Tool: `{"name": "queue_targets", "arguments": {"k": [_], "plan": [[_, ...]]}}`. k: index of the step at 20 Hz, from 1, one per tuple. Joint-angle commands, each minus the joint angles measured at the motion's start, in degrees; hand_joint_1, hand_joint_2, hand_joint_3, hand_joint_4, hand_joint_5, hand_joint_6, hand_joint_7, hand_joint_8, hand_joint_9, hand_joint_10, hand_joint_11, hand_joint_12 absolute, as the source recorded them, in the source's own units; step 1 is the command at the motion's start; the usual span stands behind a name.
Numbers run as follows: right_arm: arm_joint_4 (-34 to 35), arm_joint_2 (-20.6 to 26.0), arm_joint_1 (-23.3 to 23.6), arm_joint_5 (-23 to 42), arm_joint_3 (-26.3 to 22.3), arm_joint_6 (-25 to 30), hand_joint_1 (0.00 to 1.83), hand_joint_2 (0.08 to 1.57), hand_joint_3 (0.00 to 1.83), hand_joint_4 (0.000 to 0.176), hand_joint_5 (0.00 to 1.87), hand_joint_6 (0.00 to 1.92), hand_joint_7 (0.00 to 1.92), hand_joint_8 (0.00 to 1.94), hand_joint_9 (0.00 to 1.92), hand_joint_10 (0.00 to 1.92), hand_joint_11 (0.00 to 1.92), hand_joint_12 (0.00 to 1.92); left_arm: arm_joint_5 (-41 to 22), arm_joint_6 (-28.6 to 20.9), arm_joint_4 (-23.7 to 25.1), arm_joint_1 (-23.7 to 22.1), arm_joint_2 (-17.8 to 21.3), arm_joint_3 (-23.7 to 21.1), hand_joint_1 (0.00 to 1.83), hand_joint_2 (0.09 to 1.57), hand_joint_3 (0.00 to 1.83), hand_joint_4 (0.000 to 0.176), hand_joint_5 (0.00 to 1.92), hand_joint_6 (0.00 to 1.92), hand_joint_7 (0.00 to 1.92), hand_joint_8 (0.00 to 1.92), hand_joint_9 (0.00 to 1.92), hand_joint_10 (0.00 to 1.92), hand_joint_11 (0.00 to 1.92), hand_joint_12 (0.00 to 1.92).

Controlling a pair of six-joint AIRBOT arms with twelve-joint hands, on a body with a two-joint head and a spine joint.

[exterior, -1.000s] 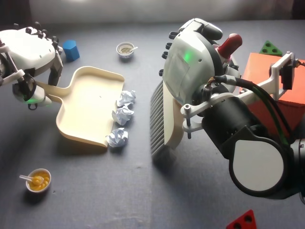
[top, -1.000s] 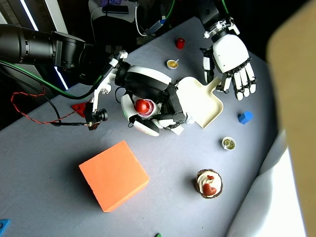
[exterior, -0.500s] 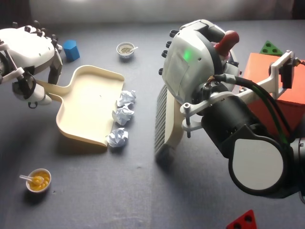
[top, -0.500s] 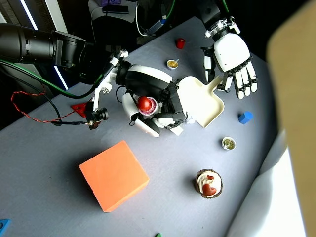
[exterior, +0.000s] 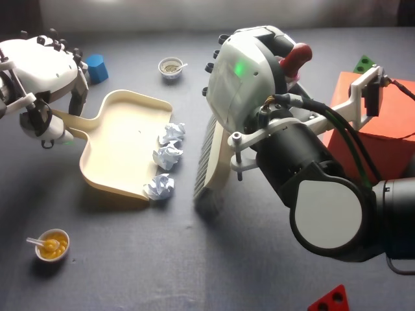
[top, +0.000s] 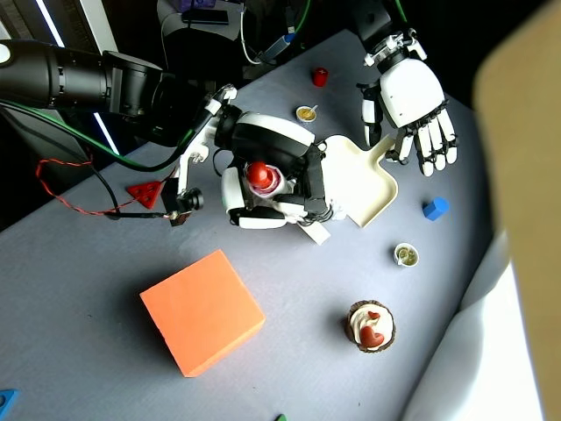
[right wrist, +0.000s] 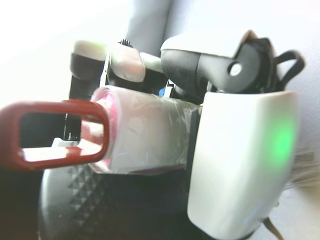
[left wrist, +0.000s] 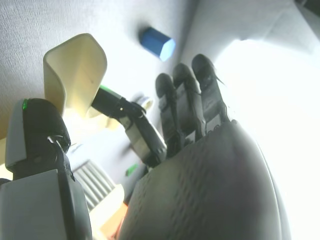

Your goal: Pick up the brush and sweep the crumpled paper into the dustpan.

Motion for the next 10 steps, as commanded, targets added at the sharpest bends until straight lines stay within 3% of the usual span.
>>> {"name": "queue_targets", "arguments": {"k": [1,2,3,4,6,7,9,10], "plan": [[-4.9,0.2,1.4,-4.0,0.0,-1.1,1.40,0.58,1.51,0.045,1.11,1.92,0.96,1.94,1.34,1.92,1.30,1.92,-5.7,0.4,1.0,0.1,0.4,-0.1,1.05,1.12,0.00,0.077,0.98,0.98,0.32,0.00,0.20,0.00,0.04,0.29],[-4.9,0.0,1.5,-4.0,0.0,-1.1,1.40,0.58,1.50,0.046,1.10,1.92,0.96,1.94,1.34,1.92,1.33,1.92,-6.0,0.4,0.8,0.4,0.4,-0.3,1.04,1.12,0.00,0.090,0.97,1.00,0.33,0.00,0.21,0.00,0.04,0.29],[-4.9,-0.1,1.5,-4.0,0.1,-1.1,1.41,0.56,1.53,0.047,1.11,1.92,0.98,1.94,1.34,1.92,1.34,1.92,-6.2,0.4,0.6,0.5,0.4,-0.3,1.02,1.13,0.00,0.126,0.96,1.02,0.33,0.00,0.21,0.00,0.04,0.29],[-4.9,-0.2,1.5,-4.0,0.2,-1.1,1.41,0.56,1.53,0.048,1.11,1.92,0.98,1.94,1.34,1.92,1.34,1.92,-6.4,0.4,0.5,0.8,0.3,-0.4,1.04,1.12,0.00,0.095,0.97,1.00,0.34,0.00,0.22,0.00,0.05,0.29],[-4.9,-0.8,1.5,-3.9,0.7,-1.1,1.41,0.56,1.53,0.048,1.11,1.92,0.98,1.94,1.34,1.92,1.34,1.92,-6.6,0.4,0.4,1.2,0.3,-0.8,1.04,1.12,0.00,0.095,0.97,1.00,0.34,0.00,0.22,0.00,0.05,0.29],[-4.9,-1.2,1.6,-3.9,1.1,-1.0,1.41,0.56,1.54,0.048,1.12,1.92,0.98,1.94,1.35,1.92,1.37,1.92,-7.1,0.4,0.1,1.6,0.2,-1.1,1.06,1.12,0.00,0.049,0.98,0.99,0.31,0.00,0.21,0.00,0.04,0.29],[-4.8,-1.8,2.1,-4.0,1.5,-0.8,1.41,0.56,1.54,0.047,1.14,1.92,0.98,1.94,1.33,1.92,1.35,1.92,-7.3,0.2,0.0,1.8,0.2,-1.2,1.07,1.11,0.00,0.046,1.00,0.95,0.33,0.00,0.23,0.00,0.06,0.30],[-4.2,-2.1,2.6,-4.0,1.6,-0.7,1.41,0.56,1.53,0.045,1.15,1.92,0.98,1.94,1.34,1.92,1.37,1.92,-7.3,0.2,0.0,1.8,0.1,-1.2,1.06,1.11,0.00,0.060,1.00,0.95,0.32,0.00,0.22,0.00,0.05,0.30]]}}
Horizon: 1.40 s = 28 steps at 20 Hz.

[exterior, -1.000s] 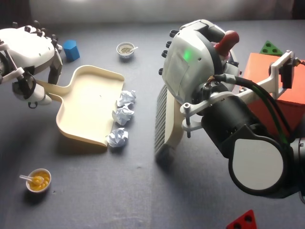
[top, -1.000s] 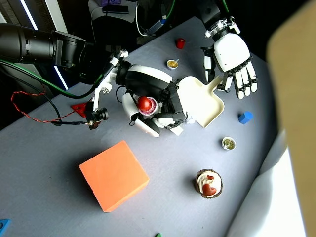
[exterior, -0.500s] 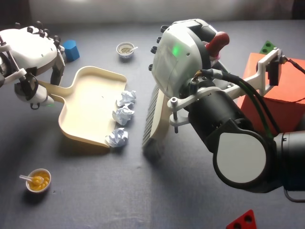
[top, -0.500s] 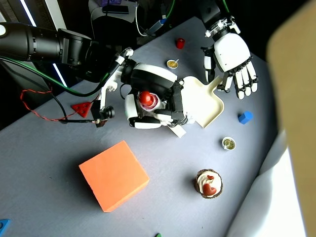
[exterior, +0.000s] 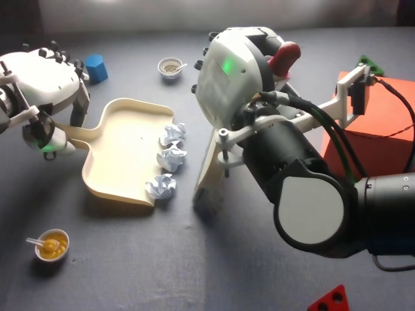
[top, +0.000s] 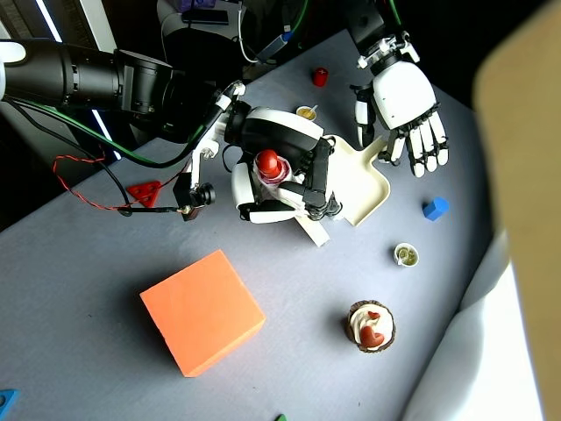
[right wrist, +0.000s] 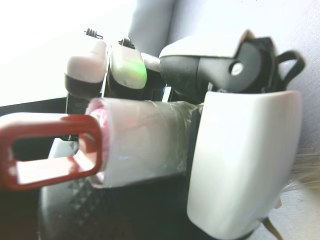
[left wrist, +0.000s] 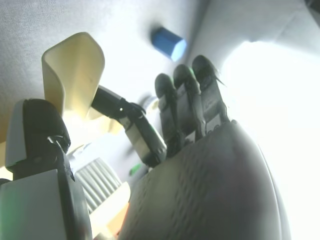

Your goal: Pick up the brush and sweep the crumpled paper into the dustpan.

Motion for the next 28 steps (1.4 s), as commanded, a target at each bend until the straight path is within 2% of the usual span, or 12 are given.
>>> {"name": "queue_targets", "arguments": {"k": [1,4,6,7,15,18,19,20,23,24,26,28], "plan": [[-4.1,0.0,1.8,-3.8,0.0,-0.7,1.42,0.56,1.53,0.044,1.15,1.92,0.98,1.94,1.33,1.92,1.35,1.92,-5.4,0.3,1.5,-0.2,0.3,0.2,1.07,1.10,0.00,0.053,1.01,0.93,0.33,0.00,0.23,0.00,0.06,0.30],[-3.7,-0.8,2.5,-3.8,-0.1,0.5,1.41,0.57,1.52,0.039,1.15,1.92,0.97,1.94,1.32,1.92,1.32,1.92,-5.6,0.3,1.5,-0.2,0.3,0.2,1.08,1.11,0.00,0.026,1.00,0.94,0.31,0.00,0.21,0.00,0.04,0.30],[-3.7,-1.0,2.6,-3.8,-0.4,1.5,1.41,0.57,1.52,0.038,1.13,1.92,0.97,1.94,1.32,1.92,1.32,1.92,-5.7,0.3,1.5,-0.2,0.2,0.2,1.08,1.09,0.00,0.053,1.03,0.89,0.35,0.01,0.25,0.01,0.08,0.31],[-3.8,-1.0,2.6,-3.9,-0.6,1.9,1.58,0.43,1.63,0.037,1.13,1.92,1.06,1.86,1.12,1.92,1.31,1.92,-5.7,0.3,1.5,-0.2,0.1,0.2,1.10,1.09,0.00,0.000,1.04,0.88,0.33,0.00,0.22,0.00,0.06,0.30],[-6.0,-1.4,2.6,-5.0,-0.9,5.6,1.42,0.56,1.53,0.032,1.14,1.92,0.98,1.94,1.32,1.92,1.30,1.92,-6.1,0.1,1.5,-0.6,0.1,0.0,1.06,1.11,0.00,0.068,0.99,0.97,0.31,0.00,0.21,0.00,0.06,0.30],[-7.4,-1.5,2.7,-5.9,-0.9,7.7,1.61,0.40,1.64,0.032,1.11,1.92,1.09,1.78,1.08,1.92,1.28,1.92,-6.0,0.1,1.5,-0.9,0.0,-0.2,1.07,1.11,0.00,0.049,1.01,0.94,0.33,0.00,0.23,0.00,0.08,0.30],[-7.6,-1.5,2.7,-5.9,-0.9,7.9,1.45,0.54,1.54,0.031,1.11,1.92,0.99,1.91,1.24,1.92,1.28,1.92,-5.9,0.1,1.5,-1.0,0.0,-0.3,1.08,1.10,0.00,0.029,1.01,0.93,0.33,0.00,0.24,0.00,0.09,0.31],[-10.5,-1.9,2.6,-8.7,-1.0,10.7,1.67,0.81,0.64,0.000,1.15,1.92,1.28,1.94,1.34,1.92,1.33,1.92,-6.2,0.3,1.6,-1.3,0.0,-1.8,1.06,1.11,0.00,0.065,0.99,0.96,0.32,0.00,0.22,0.00,0.08,0.30],[-10.5,-1.9,2.4,-8.7,-1.0,10.7,1.65,0.86,0.54,0.000,1.15,1.92,1.29,1.94,1.35,1.92,1.34,1.92,-6.3,0.3,1.6,-1.4,0.0,-1.9,1.06,1.12,0.00,0.063,0.98,0.98,0.31,0.00,0.21,0.00,0.07,0.30],[-10.5,-1.7,2.4,-8.7,-1.1,10.7,1.63,0.93,0.41,0.000,1.15,1.92,1.30,1.94,1.36,1.92,1.35,1.92,-6.3,0.5,1.6,-1.5,-0.1,-1.9,1.08,1.10,0.00,0.026,1.02,0.92,0.33,0.00,0.24,0.00,0.09,0.31],[-10.7,-0.8,2.4,-8.7,-1.5,10.2,1.46,1.12,0.11,0.000,1.13,1.92,1.32,1.94,1.36,1.92,1.36,1.92,-6.3,0.6,1.6,-1.6,-0.3,-2.0,1.06,1.11,0.00,0.060,0.99,0.96,0.31,0.00,0.22,0.00,0.07,0.31],[-12.1,0.2,2.5,-8.3,-1.6,10.2,1.25,1.21,0.02,0.000,1.14,1.92,1.36,1.94,1.40,1.92,1.41,1.92,-6.5,0.6,1.6,-1.6,-0.4,-2.1,1.07,1.11,0.00,0.038,0.99,0.96,0.30,0.00,0.21,0.00,0.07,0.31]]}}
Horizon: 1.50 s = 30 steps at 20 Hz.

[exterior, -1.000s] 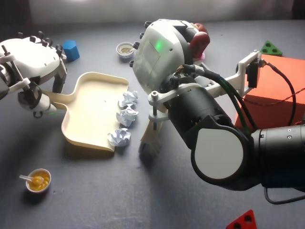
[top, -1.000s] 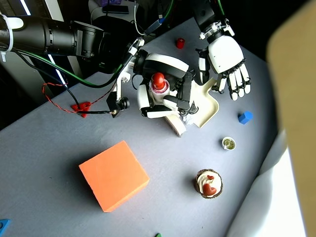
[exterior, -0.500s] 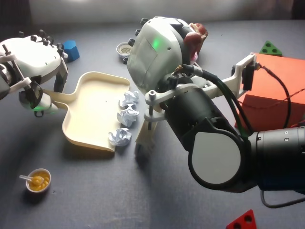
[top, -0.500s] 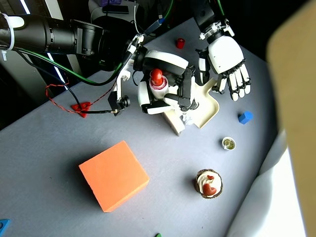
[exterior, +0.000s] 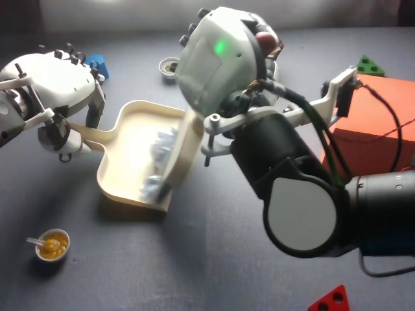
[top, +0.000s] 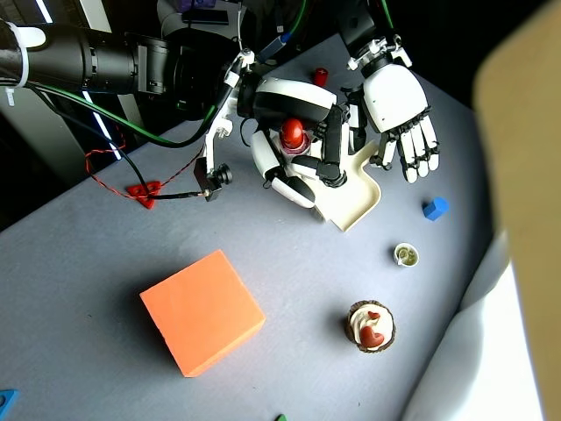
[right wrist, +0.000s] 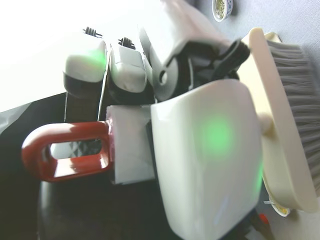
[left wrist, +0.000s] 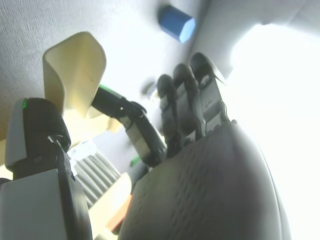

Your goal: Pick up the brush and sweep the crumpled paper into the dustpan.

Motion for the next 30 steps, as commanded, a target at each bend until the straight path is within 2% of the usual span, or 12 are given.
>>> {"name": "queue_targets", "arguments": {"k": [1,6,10,12,13,14,17,21,24,25,29,30], "plan": [[-7.2,0.8,1.2,-4.1,-0.3,-1.0,1.10,1.22,0.01,0.000,1.13,1.92,1.34,1.94,1.38,1.92,1.40,1.92,-5.3,0.5,1.6,-0.8,0.2,0.0,1.07,1.11,0.00,0.036,0.99,0.96,0.32,0.01,0.22,0.01,0.08,0.32],[-11.1,2.9,1.6,-2.7,-0.4,-1.0,0.66,1.20,0.00,0.000,1.17,1.92,1.31,1.94,1.34,1.92,1.36,1.92,-5.4,0.5,1.6,-0.7,0.0,0.0,1.06,1.12,0.00,0.046,0.98,0.98,0.29,0.00,0.19,0.00,0.05,0.31],[-11.2,4.4,2.0,-0.7,-0.9,-1.7,0.61,1.22,0.01,0.000,1.19,1.92,1.32,1.94,1.34,1.92,1.35,1.92,-5.3,0.6,1.6,-0.7,0.1,0.1,1.06,1.11,0.00,0.074,0.99,0.96,0.32,0.01,0.22,0.01,0.06,0.32],[-11.1,5.3,2.7,0.6,-1.2,-2.5,0.56,1.29,0.01,0.000,1.22,1.92,1.35,1.94,1.37,1.92,1.38,1.92,-5.3,0.6,1.6,-0.7,0.1,0.1,1.08,1.10,0.00,0.027,1.01,0.93,0.34,0.01,0.24,0.01,0.08,0.34],[-10.4,5.7,3.1,1.4,-1.5,-3.3,0.54,1.32,0.01,0.000,1.24,1.92,1.37,1.94,1.40,1.92,1.40,1.92,-5.3,0.6,1.6,-0.7,0.1,0.1,1.06,1.11,0.00,0.059,1.00,0.95,0.33,0.00,0.24,0.00,0.07,0.33],[-9.5,6.2,3.7,2.5,-1.9,-3.9,0.60,1.31,0.00,0.000,1.26,1.92,1.37,1.94,1.40,1.92,1.40,1.92,-5.3,0.6,1.6,-0.7,0.1,0.1,1.06,1.11,0.00,0.067,0.99,0.96,0.32,0.00,0.22,0.00,0.07,0.33],[-7.3,8.7,5.7,7.0,-3.9,-6.3,0.70,1.33,0.00,0.000,1.23,1.92,1.36,1.94,1.39,1.92,1.42,1.92,-5.2,0.6,1.6,-0.7,0.1,0.1,1.08,1.10,0.00,0.030,1.01,0.93,0.32,0.00,0.24,0.00,0.08,0.34],[-2.0,11.3,7.8,12.0,-5.5,-9.6,0.86,1.35,0.00,0.000,1.17,1.92,1.31,1.94,1.34,1.92,1.36,1.92,-5.2,0.6,1.5,-0.6,0.2,0.1,1.06,1.11,0.00,0.069,0.99,0.97,0.31,0.00,0.23,0.00,0.07,0.34],[-0.8,12.6,8.1,15.7,-5.6,-11.0,1.03,1.33,0.00,0.000,1.19,1.92,1.33,1.94,1.35,1.92,1.38,1.92,-5.1,0.6,1.5,-0.6,0.2,0.0,1.09,1.11,0.00,0.004,1.00,0.95,0.33,0.00,0.23,0.00,0.07,0.34],[0.1,13.1,8.1,17.4,-5.8,-11.2,1.03,1.32,0.00,0.000,1.21,1.92,1.34,1.94,1.36,1.92,1.39,1.92,-5.1,0.6,1.4,-0.6,0.2,-0.1,1.07,1.11,0.00,0.044,0.99,0.97,0.31,0.00,0.21,0.00,0.05,0.33],[1.6,14.9,6.9,25.3,-6.1,-11.2,0.92,1.37,0.00,0.000,1.19,1.92,1.30,1.94,1.32,1.92,1.34,1.92,-5.5,0.6,1.4,-0.7,0.2,0.0,1.08,1.11,0.00,0.026,1.00,0.94,0.30,0.01,0.21,0.00,0.07,0.34],[1.5,14.9,6.4,25.0,-5.8,-11.2,0.91,1.37,0.00,0.000,1.18,1.92,1.30,1.94,1.31,1.92,1.33,1.92,-5.5,0.6,1.4,-0.7,0.2,0.0,1.07,1.11,0.00,0.049,1.00,0.94,0.32,0.01,0.23,0.01,0.09,0.35]]}}
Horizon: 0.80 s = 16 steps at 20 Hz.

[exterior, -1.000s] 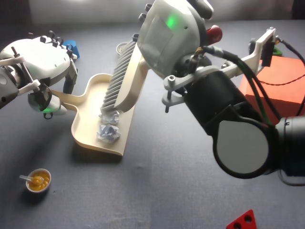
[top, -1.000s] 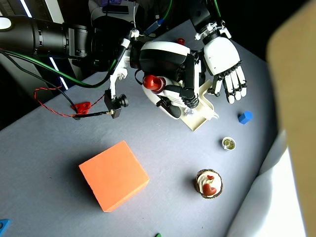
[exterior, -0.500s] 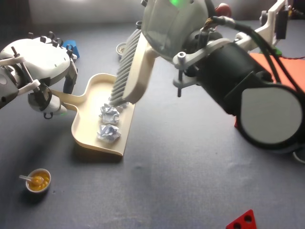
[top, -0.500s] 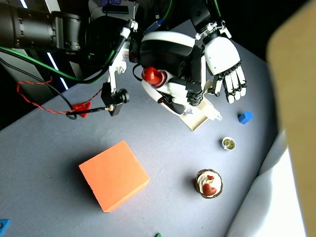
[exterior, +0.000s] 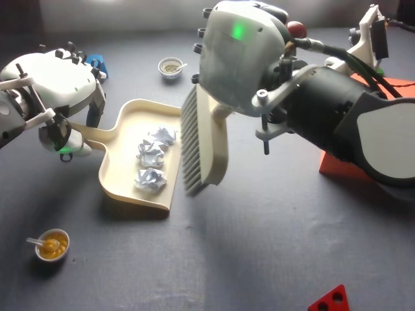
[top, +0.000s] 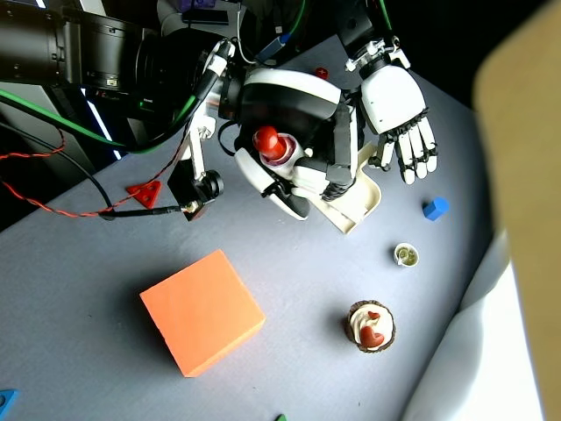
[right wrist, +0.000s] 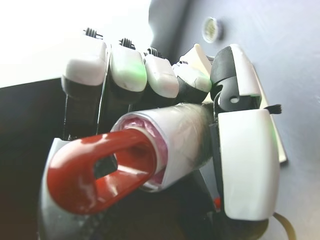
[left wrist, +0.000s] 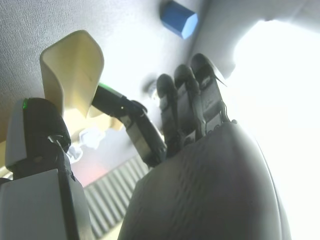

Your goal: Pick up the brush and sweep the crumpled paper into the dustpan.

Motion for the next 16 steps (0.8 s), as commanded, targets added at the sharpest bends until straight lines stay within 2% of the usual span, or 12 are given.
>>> {"name": "queue_targets", "arguments": {"k": [1,4,5,6,8,9,10,11,12,14,15,16], "plan": [[-3.4,0.7,0.7,-4.7,0.3,-0.7,0.93,1.37,0.00,0.000,1.18,1.92,1.29,1.94,1.31,1.92,1.34,1.92,-5.2,0.4,1.4,-0.7,0.3,0.2,1.07,1.10,0.00,0.056,1.02,0.91,0.34,0.01,0.24,0.01,0.10,0.35],[-3.5,-0.4,0.2,-5.3,1.4,-0.6,0.93,1.36,0.00,0.000,1.17,1.92,1.29,1.94,1.31,1.92,1.33,1.92,-5.2,0.4,1.4,-0.7,0.3,0.2,1.08,1.10,0.00,0.041,1.02,0.92,0.33,0.00,0.24,0.00,0.09,0.35],[-3.5,-0.7,0.0,-5.4,1.6,-0.6,0.92,1.37,0.00,0.000,1.17,1.92,1.29,1.94,1.31,1.92,1.33,1.92,-5.1,0.4,1.5,-0.7,0.3,0.2,1.07,1.10,0.00,0.053,1.02,0.92,0.32,0.00,0.22,0.00,0.08,0.35],[-3.5,-1.2,-0.3,-5.8,1.9,-0.6,0.93,1.37,0.00,0.000,1.16,1.92,1.28,1.94,1.30,1.92,1.32,1.92,-5.0,0.4,1.5,-0.7,0.3,0.2,1.09,1.10,0.00,0.012,1.01,0.94,0.31,0.00,0.21,0.00,0.06,0.35],[-3.5,-2.1,-0.7,-6.6,2.4,-0.6,0.93,1.37,0.00,0.000,1.16,1.92,1.28,1.94,1.30,1.92,1.32,1.92,-5.0,0.4,1.5,-0.7,0.3,0.1,1.08,1.10,0.00,0.020,1.01,0.94,0.31,0.00,0.21,0.00,0.05,0.34],[-3.5,-2.5,-0.8,-6.9,2.6,-0.6,0.93,1.37,0.00,0.000,1.16,1.92,1.28,1.94,1.30,1.92,1.32,1.92,-5.0,0.4,1.5,-0.7,0.3,0.1,1.07,1.11,0.00,0.048,0.99,0.96,0.30,0.00,0.20,0.00,0.04,0.34],[-3.5,-3.4,-0.8,-7.5,3.0,-0.5,0.93,1.37,0.00,0.000,1.16,1.92,1.28,1.94,1.30,1.92,1.32,1.92,-5.0,0.4,1.5,-0.7,0.3,0.1,1.07,1.11,0.00,0.048,0.99,0.96,0.30,0.00,0.20,0.00,0.04,0.34],[-3.5,-4.2,-0.8,-8.3,3.4,-0.2,0.90,1.39,0.01,0.000,1.17,1.92,1.29,1.94,1.31,1.92,1.33,1.92,-5.0,0.4,1.5,-0.7,0.3,0.1,1.07,1.10,0.00,0.063,1.02,0.92,0.31,0.00,0.21,0.00,0.06,0.35],[-3.6,-5.2,-0.9,-8.8,3.9,0.4,0.90,1.39,0.01,0.000,1.17,1.92,1.29,1.94,1.31,1.92,1.33,1.92,-5.0,0.4,1.5,-0.7,0.3,0.1,1.07,1.10,0.00,0.063,1.02,0.92,0.31,0.00,0.21,0.00,0.06,0.35],[-2.9,-6.7,-0.9,-9.4,4.6,0.9,0.89,1.40,0.00,0.000,1.16,1.92,1.29,1.94,1.30,1.92,1.33,1.92,-5.1,0.4,1.5,-0.7,0.3,0.2,1.08,1.10,0.00,0.034,1.02,0.91,0.31,0.00,0.22,0.00,0.07,0.35],[-2.4,-7.4,-0.9,-10.0,4.9,1.0,0.88,1.40,0.00,0.000,1.16,1.92,1.29,1.94,1.31,1.92,1.33,1.92,-5.1,0.4,1.4,-0.7,0.3,0.2,1.08,1.10,0.00,0.052,1.03,0.91,0.31,0.00,0.21,0.00,0.07,0.36],[-1.9,-7.9,-1.0,-10.5,5.1,1.3,0.89,1.39,0.00,0.000,1.16,1.92,1.30,1.94,1.31,1.92,1.32,1.92,-5.1,0.4,1.4,-0.7,0.3,0.2,1.09,1.09,0.00,0.039,1.04,0.88,0.31,0.00,0.21,0.00,0.07,0.35]]}}
